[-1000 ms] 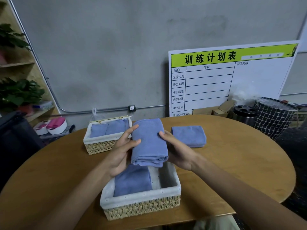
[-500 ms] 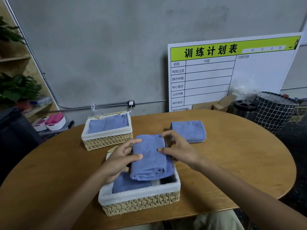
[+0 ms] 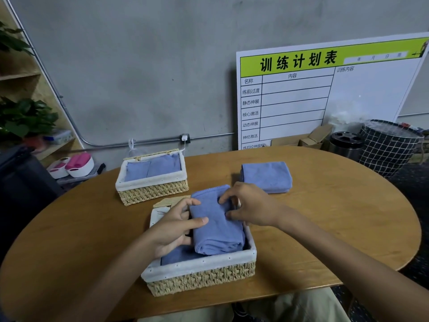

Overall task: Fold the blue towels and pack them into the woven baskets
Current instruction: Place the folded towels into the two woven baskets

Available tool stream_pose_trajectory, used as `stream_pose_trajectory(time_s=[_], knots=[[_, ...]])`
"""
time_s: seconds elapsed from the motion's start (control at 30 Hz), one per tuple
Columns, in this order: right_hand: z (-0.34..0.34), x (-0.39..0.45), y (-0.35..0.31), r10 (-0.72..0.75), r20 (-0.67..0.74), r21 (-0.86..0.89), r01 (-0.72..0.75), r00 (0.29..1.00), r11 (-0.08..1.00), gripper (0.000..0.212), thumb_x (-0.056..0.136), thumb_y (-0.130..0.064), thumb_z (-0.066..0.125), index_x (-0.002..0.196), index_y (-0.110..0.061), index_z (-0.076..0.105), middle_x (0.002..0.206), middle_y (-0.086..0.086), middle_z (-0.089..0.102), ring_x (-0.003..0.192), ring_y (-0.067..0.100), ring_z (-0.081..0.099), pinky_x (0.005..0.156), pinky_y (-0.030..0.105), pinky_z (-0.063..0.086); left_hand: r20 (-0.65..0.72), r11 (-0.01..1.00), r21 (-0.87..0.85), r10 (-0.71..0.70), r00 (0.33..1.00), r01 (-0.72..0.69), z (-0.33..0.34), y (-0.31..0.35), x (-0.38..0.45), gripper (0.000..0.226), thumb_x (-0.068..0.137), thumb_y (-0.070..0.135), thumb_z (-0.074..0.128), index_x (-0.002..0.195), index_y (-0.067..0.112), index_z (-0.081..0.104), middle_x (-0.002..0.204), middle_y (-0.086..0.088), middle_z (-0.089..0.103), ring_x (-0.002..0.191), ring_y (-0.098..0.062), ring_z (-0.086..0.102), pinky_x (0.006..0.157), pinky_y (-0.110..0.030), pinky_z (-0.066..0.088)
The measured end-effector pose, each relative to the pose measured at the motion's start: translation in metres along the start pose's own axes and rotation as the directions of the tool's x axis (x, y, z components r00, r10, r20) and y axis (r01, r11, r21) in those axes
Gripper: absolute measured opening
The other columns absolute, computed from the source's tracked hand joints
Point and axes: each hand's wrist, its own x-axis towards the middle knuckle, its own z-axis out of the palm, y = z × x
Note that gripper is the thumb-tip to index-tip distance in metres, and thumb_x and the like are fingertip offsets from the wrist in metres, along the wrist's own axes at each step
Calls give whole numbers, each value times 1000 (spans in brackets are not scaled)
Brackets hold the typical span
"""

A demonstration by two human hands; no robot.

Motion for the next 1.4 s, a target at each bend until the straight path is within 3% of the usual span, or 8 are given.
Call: stream_pose_trajectory(time_s=[0.2,0.53,0.67,0.73,0.8,0.97,1.2,1.4], knots=[[2,1,6,62,144,97,-77,988,992,31,84,-12,76,115,-13,71,85,-4,65,69,11,68,59,17,51,-11,997,37,-64,998,64,3,-8,-3,40,88,3,71,119,16,50,119,-14,70,107,-39,69,84,-62,56],[3,9,-4,38,263,-42,-28,964,999,27,87,1,68,114,-4,71,73,-14,57,53,-12,58,50,9,45,32,961,271,-67,997,56,3,-17,-2,34,92,15,71,114,25,47,109,-11,69,81,-24,69,61,-39,56],[11,12,-5,-9,277,-246,80,961,966,21,82,0,62,95,-11,74,91,4,67,70,13,61,58,24,50,91,667,734,94,991,-131,-3,-10,0,35,89,40,72,111,37,45,82,-3,50,57,-2,49,54,-26,48],[13,10,0,-49,257,-277,122,965,953,21,80,-2,63,93,-13,74,94,3,62,81,21,60,68,38,53,152,358,902,265,952,-243,-8,-4,0,41,85,53,71,118,43,49,87,12,47,69,0,50,62,-21,39],[10,7,3,-82,231,-213,133,969,968,24,84,-8,68,105,-17,75,101,0,58,90,18,57,77,36,51,250,227,908,378,891,-351,-16,-1,3,53,83,60,69,131,45,52,100,17,42,89,2,48,72,-20,37],[13,6,10,-134,263,-193,189,955,963,44,82,-39,77,121,-21,67,112,-5,58,100,13,50,85,31,44,379,228,873,239,894,-431,-24,-9,17,93,76,85,51,149,27,46,123,23,32,122,-3,39,106,-30,37],[28,11,5,-38,410,-430,229,912,873,52,75,-46,80,116,-19,64,111,0,63,106,20,54,78,34,38,381,99,916,100,919,-390,-7,-14,19,83,83,76,55,153,37,34,132,20,26,119,-1,31,101,-28,34],[20,15,11,-86,314,-497,241,946,834,56,70,-51,80,115,-21,64,114,-1,61,108,21,48,76,35,28,321,112,935,136,937,-336,-19,1,17,97,75,75,66,156,37,28,156,23,25,140,-5,30,110,-26,29]])
